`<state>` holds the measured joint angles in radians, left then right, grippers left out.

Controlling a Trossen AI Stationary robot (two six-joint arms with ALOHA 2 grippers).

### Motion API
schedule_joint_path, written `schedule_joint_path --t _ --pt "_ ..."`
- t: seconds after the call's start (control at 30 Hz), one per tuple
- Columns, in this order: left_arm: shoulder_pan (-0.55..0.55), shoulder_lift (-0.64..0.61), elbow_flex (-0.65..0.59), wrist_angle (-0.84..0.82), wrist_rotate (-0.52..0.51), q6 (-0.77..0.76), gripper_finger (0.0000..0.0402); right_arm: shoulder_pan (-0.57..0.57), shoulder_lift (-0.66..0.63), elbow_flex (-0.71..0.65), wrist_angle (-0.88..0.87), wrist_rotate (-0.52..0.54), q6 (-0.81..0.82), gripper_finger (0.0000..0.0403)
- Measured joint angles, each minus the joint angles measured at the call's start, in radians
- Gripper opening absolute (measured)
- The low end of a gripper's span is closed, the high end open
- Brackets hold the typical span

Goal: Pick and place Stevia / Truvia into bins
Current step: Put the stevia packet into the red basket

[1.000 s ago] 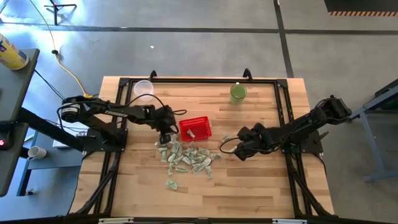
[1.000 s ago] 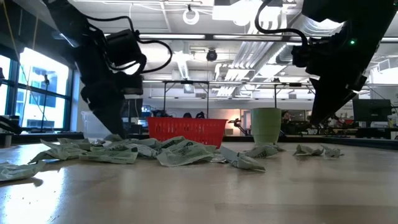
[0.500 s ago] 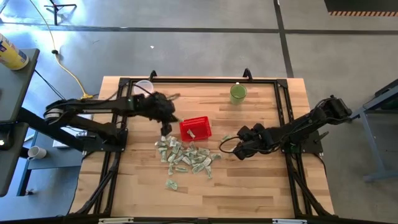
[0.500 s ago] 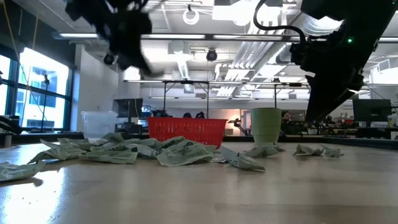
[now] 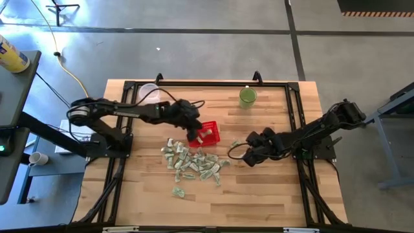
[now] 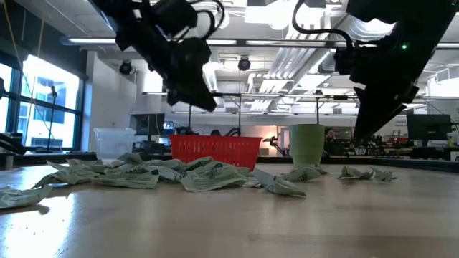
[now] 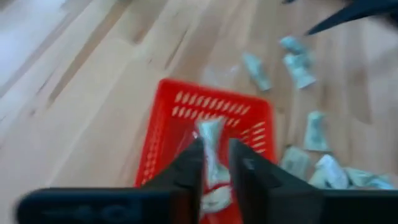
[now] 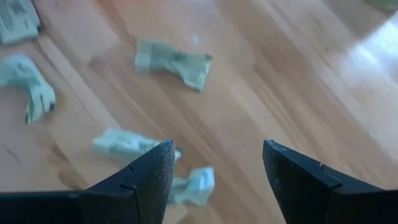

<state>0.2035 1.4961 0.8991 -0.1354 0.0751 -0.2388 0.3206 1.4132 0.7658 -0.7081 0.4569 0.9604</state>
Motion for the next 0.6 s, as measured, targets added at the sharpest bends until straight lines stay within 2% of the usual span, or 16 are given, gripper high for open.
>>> schedule_joint_path --t 0.13,0.27,0.4,0.53,0.6 --pt "-0.008 0.001 0.049 -0.209 0.017 -0.03 0.0205 0.007 -0.002 0.0 -0.015 -0.071 -0.064 0.0236" --pt "-0.045 -0.045 0.113 -0.38 0.015 -0.025 0.0253 0.052 -0.014 0.0 -0.028 -0.116 -0.257 0.0236" --pt "-0.105 -0.126 0.137 -0.442 -0.031 -0.011 0.026 0.085 -0.014 0.0 -0.051 -0.124 -0.451 0.0236" --pt "-0.134 -0.189 0.138 -0.538 -0.134 -0.045 0.0243 0.071 -0.014 -0.021 0.038 -0.136 -0.642 0.0236" --pt "-0.134 -0.212 0.138 -0.578 -0.153 -0.073 0.0231 0.05 -0.014 -0.036 0.088 -0.139 -0.71 0.0236"
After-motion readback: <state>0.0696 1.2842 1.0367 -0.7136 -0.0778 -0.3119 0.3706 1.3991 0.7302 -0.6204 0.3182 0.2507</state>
